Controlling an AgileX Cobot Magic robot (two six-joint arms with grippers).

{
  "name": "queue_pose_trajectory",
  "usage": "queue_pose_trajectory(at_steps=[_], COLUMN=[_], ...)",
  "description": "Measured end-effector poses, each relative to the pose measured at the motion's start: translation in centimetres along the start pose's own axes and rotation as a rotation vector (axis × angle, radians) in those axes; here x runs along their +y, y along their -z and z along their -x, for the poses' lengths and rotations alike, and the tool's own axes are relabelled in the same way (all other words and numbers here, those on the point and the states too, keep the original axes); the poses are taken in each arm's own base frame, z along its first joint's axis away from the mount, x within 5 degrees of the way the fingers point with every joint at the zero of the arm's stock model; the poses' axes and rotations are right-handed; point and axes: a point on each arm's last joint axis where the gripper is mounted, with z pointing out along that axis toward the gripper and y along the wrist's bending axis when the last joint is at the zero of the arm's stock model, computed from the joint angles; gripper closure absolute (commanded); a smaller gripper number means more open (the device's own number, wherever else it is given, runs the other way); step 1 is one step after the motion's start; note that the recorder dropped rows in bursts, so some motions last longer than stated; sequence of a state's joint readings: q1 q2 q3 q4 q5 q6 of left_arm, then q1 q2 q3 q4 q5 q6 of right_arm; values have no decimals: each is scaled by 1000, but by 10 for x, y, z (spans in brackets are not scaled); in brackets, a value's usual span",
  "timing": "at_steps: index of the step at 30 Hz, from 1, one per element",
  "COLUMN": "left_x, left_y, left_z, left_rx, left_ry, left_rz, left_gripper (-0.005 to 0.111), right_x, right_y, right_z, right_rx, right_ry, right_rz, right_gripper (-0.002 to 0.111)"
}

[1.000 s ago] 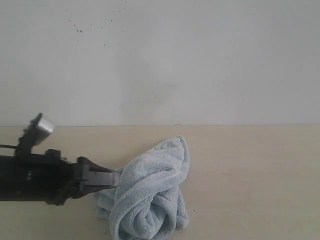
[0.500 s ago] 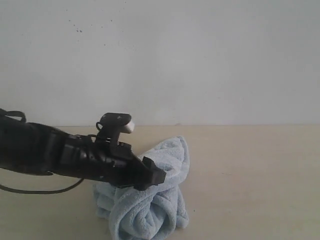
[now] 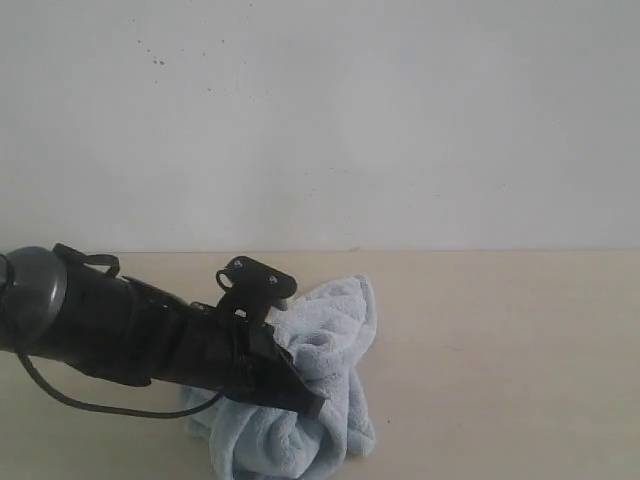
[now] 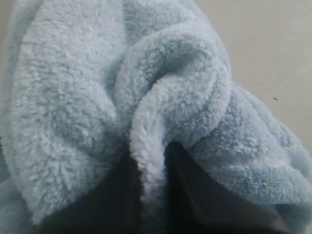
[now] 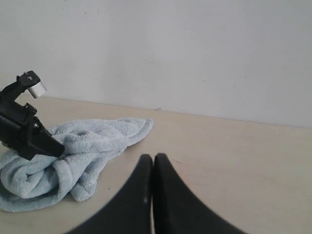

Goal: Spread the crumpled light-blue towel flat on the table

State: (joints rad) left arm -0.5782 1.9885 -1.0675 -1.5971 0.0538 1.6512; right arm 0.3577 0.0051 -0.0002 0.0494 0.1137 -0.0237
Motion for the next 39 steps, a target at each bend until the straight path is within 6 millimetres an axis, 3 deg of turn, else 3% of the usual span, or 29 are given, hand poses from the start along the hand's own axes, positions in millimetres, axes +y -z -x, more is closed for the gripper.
queue_pose_trajectory(at_steps=[4,7,10,14,21,25,28,32,34,39], left_x=[5,10,13,13,5,2,-4,-17,-21,-23], left_y=[14,38,62,93,152,182,196,203,203,207], left_z=[12,21,16,-12,-84,-102,-108,-105,-104,-93], left_rx=[-42,-89,-104,-75,-46,-128,-178,-223,-228,-262], left_ry=[-2,0,3,69,231,313,324,313,308,295], left_rz=[67,125,182,209,193,178,118,-25,-72,-105], left_gripper=[102,102,102,102,102,102,91,56,45,45], right_x=[0,0,0,0,0,0,0,0,0,0], right_y=[0,0,0,0,0,0,0,0,0,0], right_z=[0,0,0,0,0,0,0,0,0,0], right_rx=[0,0,0,0,0,0,0,0,0,0], right_ry=[0,0,0,0,0,0,0,0,0,0], right_rz=[0,0,0,0,0,0,0,0,0,0], right_gripper=[109,109,109,109,109,109,109,109,109,109])
